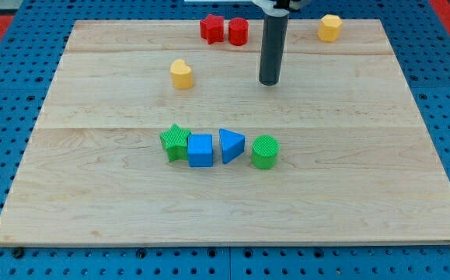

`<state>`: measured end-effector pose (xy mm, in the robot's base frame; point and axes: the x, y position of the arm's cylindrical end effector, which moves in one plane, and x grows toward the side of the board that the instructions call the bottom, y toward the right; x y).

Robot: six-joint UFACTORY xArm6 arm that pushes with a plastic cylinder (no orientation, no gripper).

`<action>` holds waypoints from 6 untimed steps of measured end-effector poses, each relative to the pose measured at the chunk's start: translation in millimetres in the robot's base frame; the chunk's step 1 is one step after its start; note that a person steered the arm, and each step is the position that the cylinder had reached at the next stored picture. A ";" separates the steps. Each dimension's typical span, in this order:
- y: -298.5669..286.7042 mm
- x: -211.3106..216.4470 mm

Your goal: Move your arm to the yellow heart

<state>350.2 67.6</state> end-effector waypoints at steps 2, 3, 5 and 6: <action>-37.0 13.3; -64.8 17.0; -127.4 22.5; -172.8 22.6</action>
